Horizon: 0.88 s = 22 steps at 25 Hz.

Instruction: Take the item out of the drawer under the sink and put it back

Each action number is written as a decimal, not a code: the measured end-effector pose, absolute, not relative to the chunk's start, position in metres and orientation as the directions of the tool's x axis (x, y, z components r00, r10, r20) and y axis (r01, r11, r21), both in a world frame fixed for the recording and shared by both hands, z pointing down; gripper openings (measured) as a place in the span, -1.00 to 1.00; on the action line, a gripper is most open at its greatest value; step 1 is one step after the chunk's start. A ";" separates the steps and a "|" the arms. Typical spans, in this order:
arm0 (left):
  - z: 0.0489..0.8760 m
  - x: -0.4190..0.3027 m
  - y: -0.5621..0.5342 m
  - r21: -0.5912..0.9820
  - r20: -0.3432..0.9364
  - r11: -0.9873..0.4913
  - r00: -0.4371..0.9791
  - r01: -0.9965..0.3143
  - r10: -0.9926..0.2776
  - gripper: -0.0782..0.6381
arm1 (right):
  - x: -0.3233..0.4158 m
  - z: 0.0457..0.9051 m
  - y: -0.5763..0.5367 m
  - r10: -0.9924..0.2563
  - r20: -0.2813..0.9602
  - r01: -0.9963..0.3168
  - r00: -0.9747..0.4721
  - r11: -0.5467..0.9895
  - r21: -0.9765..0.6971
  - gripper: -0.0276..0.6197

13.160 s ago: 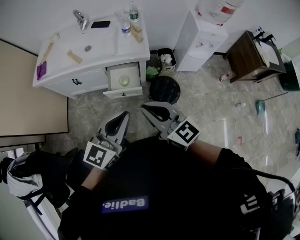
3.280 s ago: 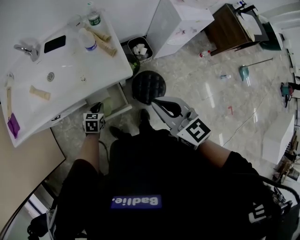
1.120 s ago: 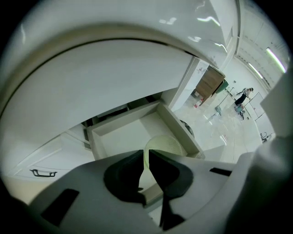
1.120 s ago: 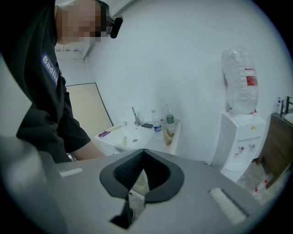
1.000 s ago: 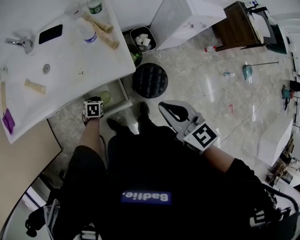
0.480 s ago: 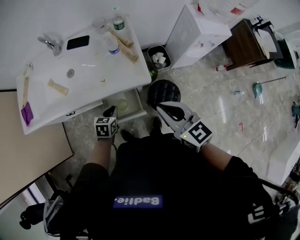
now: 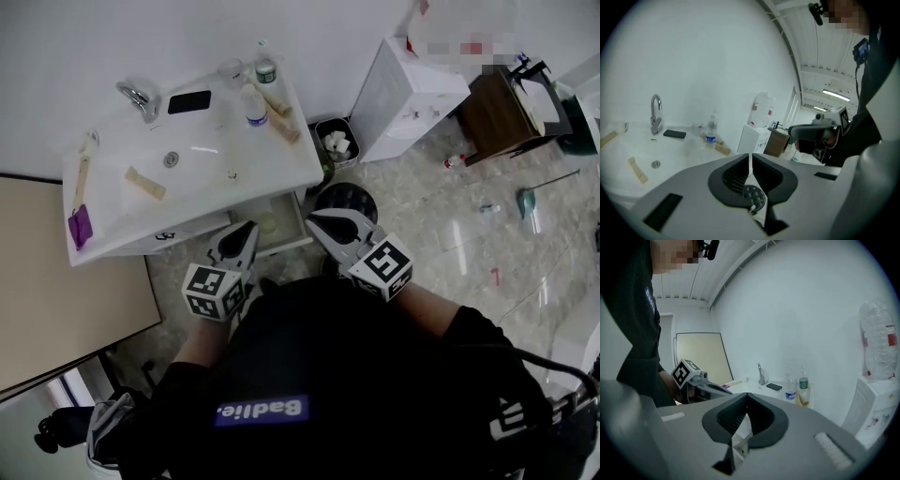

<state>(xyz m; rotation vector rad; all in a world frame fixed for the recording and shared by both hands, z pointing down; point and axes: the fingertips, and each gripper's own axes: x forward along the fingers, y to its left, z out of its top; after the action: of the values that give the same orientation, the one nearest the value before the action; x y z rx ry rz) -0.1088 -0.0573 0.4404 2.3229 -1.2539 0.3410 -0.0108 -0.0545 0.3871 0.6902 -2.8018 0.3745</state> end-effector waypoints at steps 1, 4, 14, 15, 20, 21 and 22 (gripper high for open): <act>0.423 -0.106 -0.057 0.284 0.397 -0.486 0.563 -0.826 -0.725 -0.72 | -0.016 0.386 -0.053 -0.415 0.279 -0.473 -0.866 0.860 -0.189 -0.93; 0.374 -0.099 -0.055 0.250 0.299 -0.551 0.605 -0.796 -0.738 -0.72 | -0.028 0.381 -0.050 -0.398 0.268 -0.451 -0.877 0.874 -0.179 -0.93; 0.334 -0.076 -0.029 0.197 0.160 -0.675 0.703 -0.711 -0.693 -0.76 | -0.049 0.357 -0.039 -0.362 0.182 -0.386 -0.914 0.914 -0.122 -0.93; 0.336 -0.075 -0.027 0.199 0.164 -0.681 0.709 -0.705 -0.686 -0.76 | -0.050 0.356 -0.039 -0.360 0.180 -0.384 -0.915 0.915 -0.123 -0.93; 0.341 -0.075 -0.022 0.215 0.164 -0.688 0.721 -0.693 -0.674 -0.77 | -0.053 0.355 -0.034 -0.343 0.176 -0.365 -0.923 0.924 -0.115 -0.93; 0.343 -0.077 -0.022 0.216 0.157 -0.683 0.715 -0.698 -0.682 -0.77 | -0.054 0.355 -0.033 -0.337 0.173 -0.359 -0.926 0.926 -0.115 -0.93; 0.345 -0.079 -0.021 0.215 0.151 -0.677 0.709 -0.704 -0.689 -0.76 | -0.055 0.355 -0.031 -0.330 0.170 -0.352 -0.928 0.929 -0.117 -0.93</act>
<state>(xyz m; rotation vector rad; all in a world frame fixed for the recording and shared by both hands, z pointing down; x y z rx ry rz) -0.0792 -0.0213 0.3454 2.6600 -1.1053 0.0830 -0.0552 -0.0307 0.3547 0.5229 -2.9392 0.2190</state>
